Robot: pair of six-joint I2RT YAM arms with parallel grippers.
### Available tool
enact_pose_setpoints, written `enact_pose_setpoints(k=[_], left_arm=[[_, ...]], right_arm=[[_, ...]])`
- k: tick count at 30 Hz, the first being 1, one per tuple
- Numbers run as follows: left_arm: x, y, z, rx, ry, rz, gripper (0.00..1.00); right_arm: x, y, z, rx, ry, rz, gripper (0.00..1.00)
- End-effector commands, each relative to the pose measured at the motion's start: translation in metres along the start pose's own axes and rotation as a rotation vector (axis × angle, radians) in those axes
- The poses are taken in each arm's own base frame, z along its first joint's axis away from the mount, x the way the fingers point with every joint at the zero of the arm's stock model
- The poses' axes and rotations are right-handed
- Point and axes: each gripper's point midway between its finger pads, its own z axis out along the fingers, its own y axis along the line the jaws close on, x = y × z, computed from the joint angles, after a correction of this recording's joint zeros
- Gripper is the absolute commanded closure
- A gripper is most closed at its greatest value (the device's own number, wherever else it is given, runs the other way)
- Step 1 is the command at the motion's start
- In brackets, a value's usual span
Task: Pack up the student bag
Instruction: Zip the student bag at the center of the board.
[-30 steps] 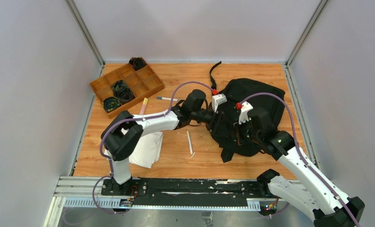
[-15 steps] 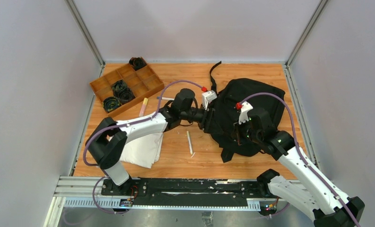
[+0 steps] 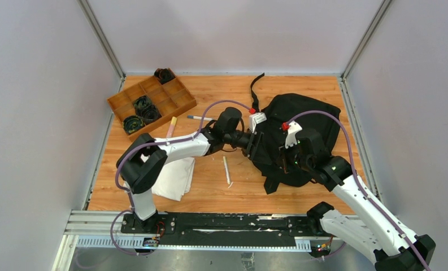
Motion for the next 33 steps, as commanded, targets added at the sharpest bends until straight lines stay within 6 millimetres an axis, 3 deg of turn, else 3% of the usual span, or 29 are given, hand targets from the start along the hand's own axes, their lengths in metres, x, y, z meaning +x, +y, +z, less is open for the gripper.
enact_pose_setpoints(k=[1,12,17,24,33], left_arm=[[-0.008,-0.007,0.010,0.047,0.009,0.008,0.34],[-0.008,-0.002,0.015,0.029,0.006,0.031,0.34],[-0.004,0.000,0.022,0.040,0.025,0.030,0.40],[-0.006,0.001,0.024,0.038,0.021,0.037,0.41],[-0.007,0.003,0.027,0.038,0.021,0.032,0.72]], right_arm=[[-0.004,0.002,-0.003,-0.010,-0.014,0.000,1.00],[-0.005,0.003,-0.004,-0.013,-0.017,0.000,1.00],[-0.004,0.003,-0.003,-0.012,-0.011,0.002,1.00],[-0.005,0.004,-0.004,-0.016,-0.019,0.007,1.00],[-0.004,0.005,-0.002,-0.021,-0.012,0.006,1.00]])
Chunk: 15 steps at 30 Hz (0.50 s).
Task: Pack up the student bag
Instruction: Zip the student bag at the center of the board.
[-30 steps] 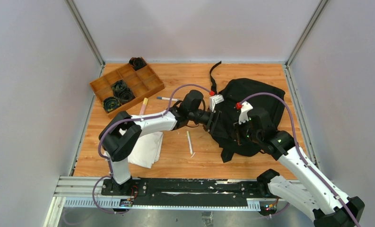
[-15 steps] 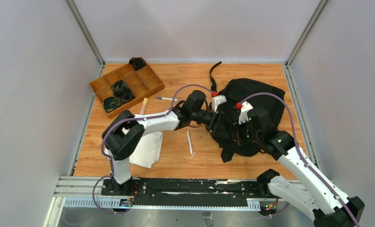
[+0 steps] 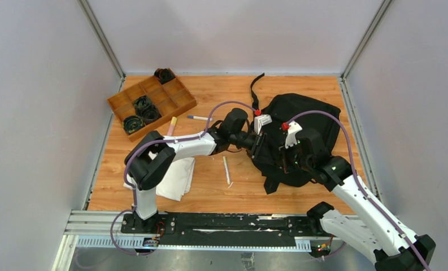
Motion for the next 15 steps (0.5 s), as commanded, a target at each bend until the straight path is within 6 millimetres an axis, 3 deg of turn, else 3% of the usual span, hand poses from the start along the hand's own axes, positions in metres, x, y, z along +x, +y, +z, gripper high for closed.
enact_pose_setpoints(k=[1,4,5,6,8,10,15], left_arm=[[-0.010,-0.005,0.007,0.019,-0.014,0.034,0.77],[-0.012,-0.005,0.008,0.021,-0.015,0.031,0.98],[-0.012,-0.006,0.007,0.023,-0.015,0.030,1.00],[-0.012,-0.007,0.006,0.026,-0.016,0.034,1.00],[-0.013,-0.008,0.003,0.014,-0.027,0.034,1.00],[-0.015,-0.005,-0.005,-0.008,-0.045,0.022,1.00],[-0.024,-0.003,-0.026,-0.057,-0.104,0.017,1.00]], right_arm=[[-0.004,0.005,-0.002,-0.021,-0.010,0.006,1.00],[-0.003,0.005,-0.002,-0.025,-0.007,0.004,1.00],[-0.004,0.005,-0.003,-0.023,-0.009,0.006,1.00],[-0.005,0.004,-0.004,-0.016,-0.007,0.008,0.95],[-0.007,0.001,-0.008,0.006,-0.006,0.010,0.72],[-0.006,-0.004,-0.014,0.037,-0.005,0.010,0.61],[-0.006,-0.003,-0.018,0.022,-0.040,-0.013,0.56]])
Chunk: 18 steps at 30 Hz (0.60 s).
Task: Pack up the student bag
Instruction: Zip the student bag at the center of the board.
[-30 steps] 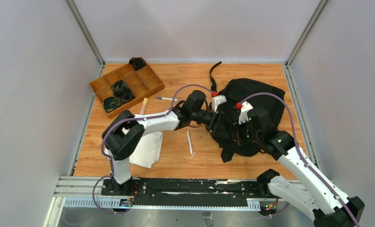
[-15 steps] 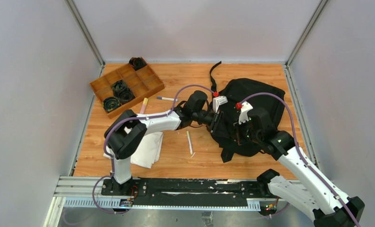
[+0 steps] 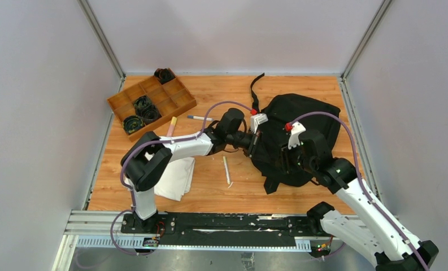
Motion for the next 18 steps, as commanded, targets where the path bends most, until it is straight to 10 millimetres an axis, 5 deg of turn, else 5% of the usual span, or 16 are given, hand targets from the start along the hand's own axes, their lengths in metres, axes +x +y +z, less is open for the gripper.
enact_pose_setpoints(k=[1,12,18], left_arm=[[-0.024,-0.011,-0.022,-0.022,-0.088,0.033,1.00],[-0.029,0.003,-0.034,-0.037,-0.103,-0.028,1.00],[-0.034,0.009,-0.032,-0.047,-0.111,-0.046,1.00]], right_arm=[[-0.005,0.000,-0.007,-0.006,-0.037,-0.026,0.56],[0.009,0.012,0.017,-0.091,0.029,-0.055,0.56],[0.013,0.016,0.025,-0.112,0.063,-0.064,0.63]])
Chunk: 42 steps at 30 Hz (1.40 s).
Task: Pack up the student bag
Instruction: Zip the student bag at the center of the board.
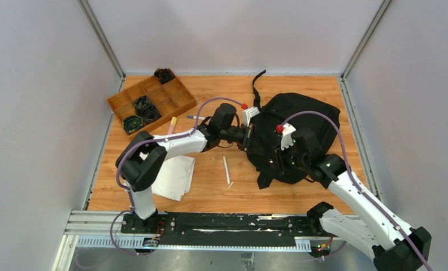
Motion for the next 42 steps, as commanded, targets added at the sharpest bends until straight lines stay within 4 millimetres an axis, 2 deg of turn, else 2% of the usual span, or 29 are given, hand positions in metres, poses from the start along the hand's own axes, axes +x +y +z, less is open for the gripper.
enact_pose_setpoints(k=[1,4,5,6,12,17,20,23,26,29,32,35,37,40,41,42], left_arm=[[-0.016,-0.006,-0.002,0.012,-0.039,0.015,1.00],[-0.019,-0.007,-0.003,0.010,-0.046,0.018,1.00],[-0.020,-0.008,-0.005,0.009,-0.050,0.018,1.00],[-0.022,-0.007,-0.006,0.005,-0.057,0.015,1.00],[-0.026,0.009,-0.020,-0.046,-0.094,-0.029,1.00],[-0.034,0.034,-0.050,-0.126,-0.166,-0.062,1.00],[-0.039,0.044,-0.059,-0.158,-0.194,-0.068,1.00],[-0.053,0.058,-0.067,-0.202,-0.239,-0.069,1.00],[-0.075,0.075,-0.077,-0.245,-0.291,-0.064,1.00],[-0.096,0.088,-0.080,-0.260,-0.323,-0.053,1.00],[-0.108,0.110,-0.081,-0.299,-0.347,-0.071,1.00],[-0.107,0.124,-0.075,-0.315,-0.338,-0.080,1.00],[-0.099,0.117,-0.067,-0.267,-0.298,-0.090,1.00],[-0.087,0.099,-0.061,-0.252,-0.276,-0.061,1.00],[-0.086,0.091,-0.062,-0.250,-0.279,-0.043,1.00],[-0.084,0.086,-0.061,-0.244,-0.275,-0.036,1.00]], right_arm=[[-0.001,0.005,0.006,-0.029,0.001,-0.029,0.66],[0.002,-0.005,0.006,0.025,0.018,-0.031,0.83],[0.003,-0.008,0.007,0.040,0.021,-0.025,0.94],[0.003,-0.009,0.006,0.046,0.019,-0.023,1.00],[0.003,-0.025,-0.002,0.151,-0.013,0.019,1.00],[-0.004,-0.034,-0.020,0.227,-0.112,0.103,1.00],[-0.004,-0.036,-0.027,0.243,-0.154,0.160,1.00],[-0.003,-0.040,-0.035,0.276,-0.177,0.206,1.00],[-0.002,-0.048,-0.044,0.336,-0.188,0.248,1.00],[-0.001,-0.058,-0.052,0.400,-0.188,0.259,1.00],[-0.002,-0.060,-0.056,0.416,-0.193,0.262,1.00],[-0.006,-0.059,-0.057,0.403,-0.208,0.239,1.00],[-0.015,-0.053,-0.057,0.361,-0.221,0.187,1.00],[-0.030,-0.039,-0.055,0.279,-0.225,0.124,0.66],[-0.037,-0.033,-0.053,0.248,-0.231,0.114,0.59],[-0.044,-0.026,-0.050,0.218,-0.240,0.097,0.58]])
